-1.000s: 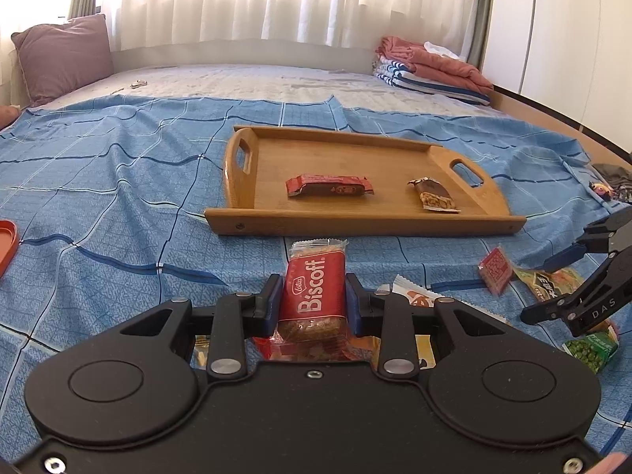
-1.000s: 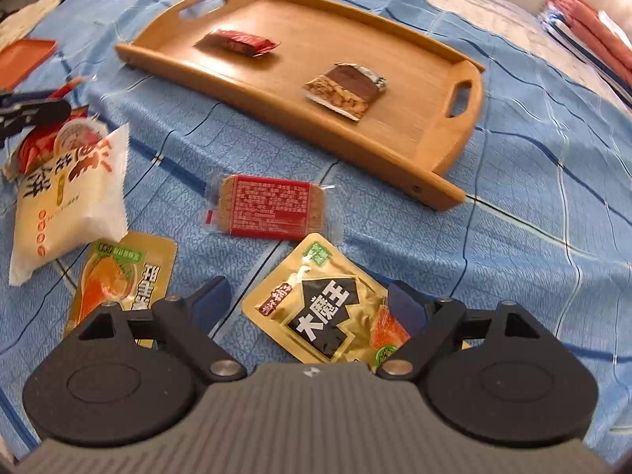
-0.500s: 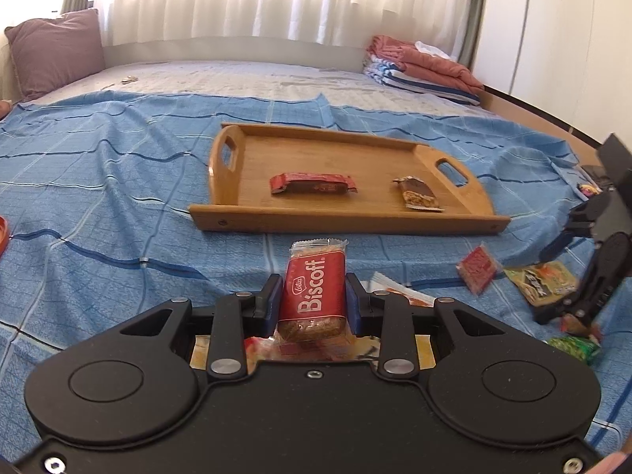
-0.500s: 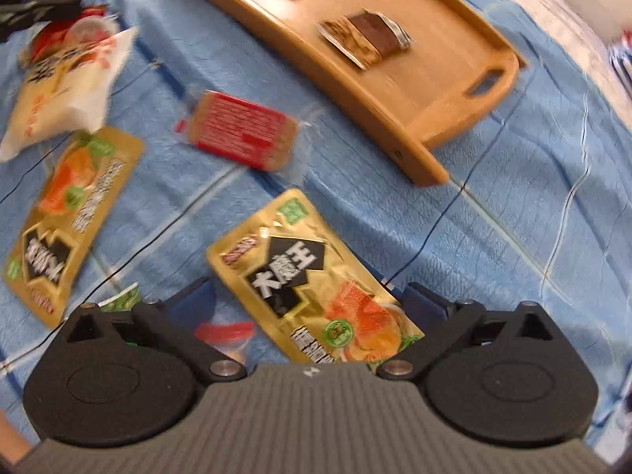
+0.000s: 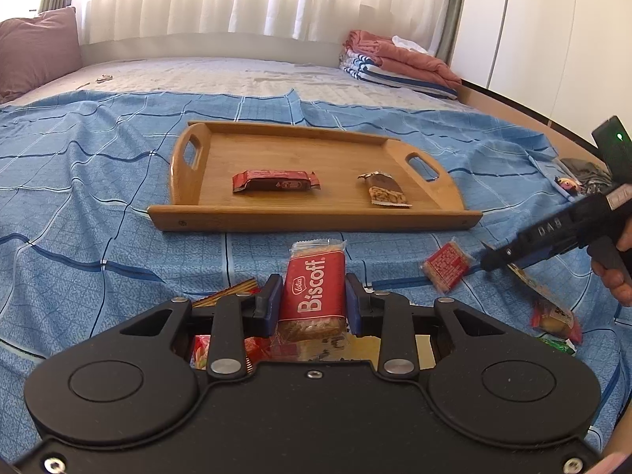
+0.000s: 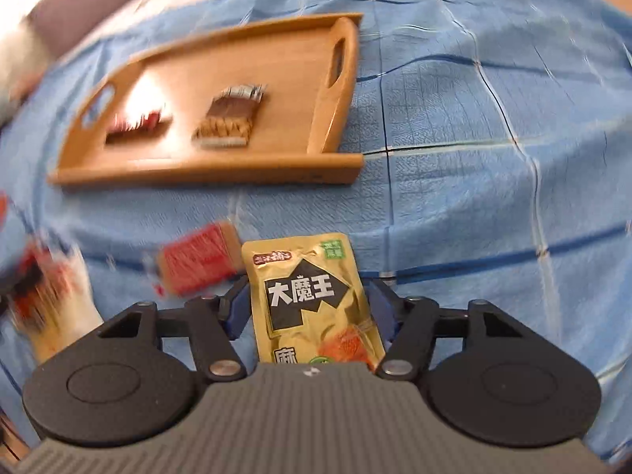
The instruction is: Organize snacks
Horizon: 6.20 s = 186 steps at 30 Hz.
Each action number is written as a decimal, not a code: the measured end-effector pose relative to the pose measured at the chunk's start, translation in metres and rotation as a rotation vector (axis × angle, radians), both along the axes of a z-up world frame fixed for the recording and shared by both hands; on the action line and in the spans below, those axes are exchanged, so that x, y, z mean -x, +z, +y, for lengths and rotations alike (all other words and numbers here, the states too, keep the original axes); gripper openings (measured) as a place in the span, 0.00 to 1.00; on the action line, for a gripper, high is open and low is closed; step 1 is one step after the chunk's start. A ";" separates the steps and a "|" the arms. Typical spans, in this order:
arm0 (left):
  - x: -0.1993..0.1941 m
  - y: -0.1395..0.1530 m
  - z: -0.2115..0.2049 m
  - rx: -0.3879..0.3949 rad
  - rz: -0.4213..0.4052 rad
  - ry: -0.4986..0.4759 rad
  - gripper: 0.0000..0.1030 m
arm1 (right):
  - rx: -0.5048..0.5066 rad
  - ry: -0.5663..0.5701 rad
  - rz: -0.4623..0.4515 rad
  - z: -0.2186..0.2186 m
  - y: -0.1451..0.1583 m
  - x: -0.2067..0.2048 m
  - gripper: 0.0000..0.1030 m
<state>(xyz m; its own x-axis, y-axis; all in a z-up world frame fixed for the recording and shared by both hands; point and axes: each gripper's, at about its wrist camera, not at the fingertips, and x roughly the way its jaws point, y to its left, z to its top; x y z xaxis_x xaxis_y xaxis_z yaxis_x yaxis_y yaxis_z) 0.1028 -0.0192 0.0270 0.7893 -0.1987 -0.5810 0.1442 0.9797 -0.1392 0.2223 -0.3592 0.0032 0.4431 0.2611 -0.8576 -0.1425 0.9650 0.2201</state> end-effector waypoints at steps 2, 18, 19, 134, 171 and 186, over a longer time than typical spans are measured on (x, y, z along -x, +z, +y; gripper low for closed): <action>-0.001 0.000 -0.001 0.002 -0.001 0.002 0.30 | -0.049 -0.052 0.003 0.005 0.000 -0.002 0.70; 0.004 0.004 0.004 0.022 -0.006 -0.001 0.30 | 0.182 0.191 -0.123 0.042 -0.011 0.028 0.63; 0.004 0.004 0.005 0.026 -0.004 0.000 0.30 | 0.173 0.188 -0.138 0.044 -0.009 0.032 0.62; 0.017 0.053 0.040 -0.048 -0.053 0.001 0.97 | 0.150 0.078 -0.659 0.110 0.057 0.135 1.00; -0.007 -0.026 0.053 0.128 0.166 0.145 0.54 | 0.133 0.149 -0.461 0.126 -0.042 0.165 0.88; 0.008 0.017 0.044 0.058 0.027 0.114 0.41 | 0.096 0.043 -0.496 0.116 -0.004 0.175 0.63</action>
<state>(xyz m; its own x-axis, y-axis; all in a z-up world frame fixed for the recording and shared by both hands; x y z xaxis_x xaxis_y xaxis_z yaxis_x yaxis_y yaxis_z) 0.0948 0.0248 0.0443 0.7926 -0.1427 -0.5927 0.0278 0.9797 -0.1988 0.0473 -0.2431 -0.0006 0.7941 0.2178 -0.5675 -0.2471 0.9686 0.0260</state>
